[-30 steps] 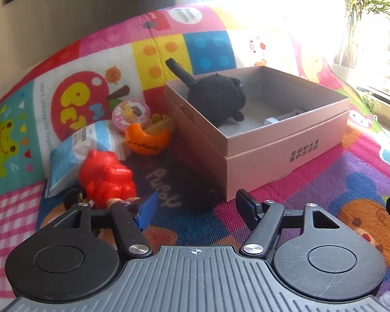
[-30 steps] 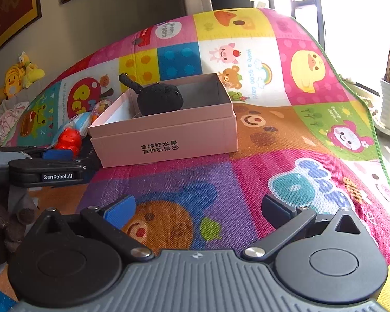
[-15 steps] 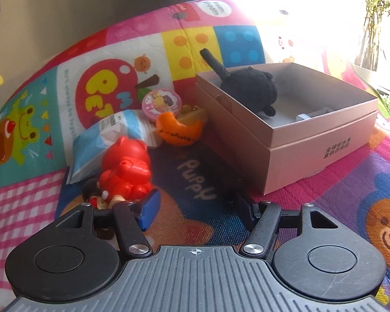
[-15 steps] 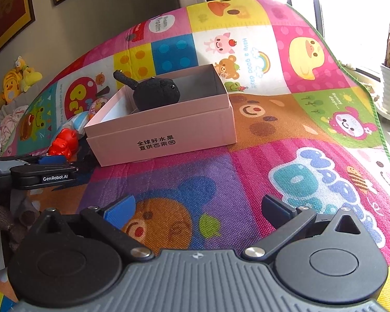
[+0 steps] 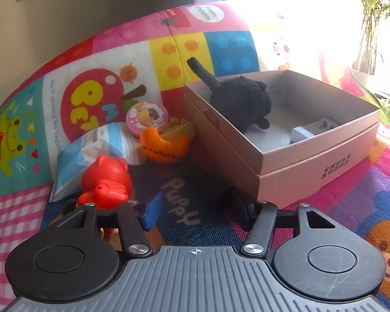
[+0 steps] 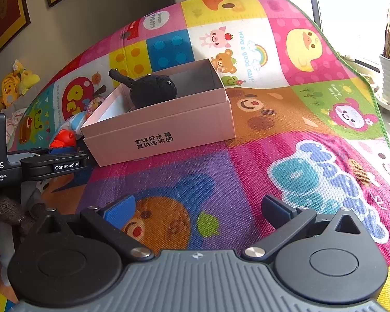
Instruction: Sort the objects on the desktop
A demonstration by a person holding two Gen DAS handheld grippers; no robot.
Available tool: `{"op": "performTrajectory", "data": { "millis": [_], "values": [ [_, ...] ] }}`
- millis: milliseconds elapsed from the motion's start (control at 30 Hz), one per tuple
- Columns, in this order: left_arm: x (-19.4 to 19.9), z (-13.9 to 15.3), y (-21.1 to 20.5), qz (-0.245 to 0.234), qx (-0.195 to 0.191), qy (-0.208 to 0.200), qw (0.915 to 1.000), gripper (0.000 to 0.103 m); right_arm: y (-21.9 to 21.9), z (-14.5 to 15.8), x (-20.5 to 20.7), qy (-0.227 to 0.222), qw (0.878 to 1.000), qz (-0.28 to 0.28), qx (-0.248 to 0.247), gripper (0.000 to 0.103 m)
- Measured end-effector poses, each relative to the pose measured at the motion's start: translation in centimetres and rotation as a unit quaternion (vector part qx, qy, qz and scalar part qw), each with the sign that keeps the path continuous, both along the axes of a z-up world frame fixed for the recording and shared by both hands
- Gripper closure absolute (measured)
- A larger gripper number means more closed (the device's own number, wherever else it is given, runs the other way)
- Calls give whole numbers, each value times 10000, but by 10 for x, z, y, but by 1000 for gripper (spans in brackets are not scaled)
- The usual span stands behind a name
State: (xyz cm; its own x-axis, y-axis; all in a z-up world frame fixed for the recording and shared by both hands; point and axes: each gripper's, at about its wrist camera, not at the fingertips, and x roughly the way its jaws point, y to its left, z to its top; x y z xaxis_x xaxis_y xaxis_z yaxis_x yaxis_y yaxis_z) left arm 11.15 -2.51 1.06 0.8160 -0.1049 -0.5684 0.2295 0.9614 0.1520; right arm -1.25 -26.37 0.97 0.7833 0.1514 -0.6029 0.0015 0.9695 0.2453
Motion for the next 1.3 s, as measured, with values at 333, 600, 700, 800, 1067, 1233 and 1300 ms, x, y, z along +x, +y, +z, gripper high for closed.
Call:
{"op": "performTrajectory", "data": {
  "millis": [333, 600, 700, 800, 1067, 1233, 1300],
  "values": [
    [-4, 6, 33, 462, -362, -26, 9983, 41, -1, 0, 2, -2, 10000, -16, 21, 0],
    [17, 1, 18, 468, -445, 117, 9978, 53, -1, -1, 1, -6, 10000, -22, 21, 0],
    [19, -1, 17, 460, -354, 218, 9981, 77, -1, -1, 1, -3, 10000, -25, 24, 0],
    [2, 3, 18, 265, -259, 175, 9992, 77, -2, -2, 1, 8, 10000, -48, 27, 0],
    [-88, 7, 4, -820, -384, 426, 9950, 77, 2, -2, 3, 70, 9999, -103, -96, 0],
    [-114, 8, -23, -1409, -615, 485, 9869, 72, 5, -2, 4, 91, 9996, -131, -240, 0],
    [-110, 6, -30, -1455, -614, 439, 9865, 69, 3, -1, 3, 73, 9994, -230, -257, 0]
  ]
}}
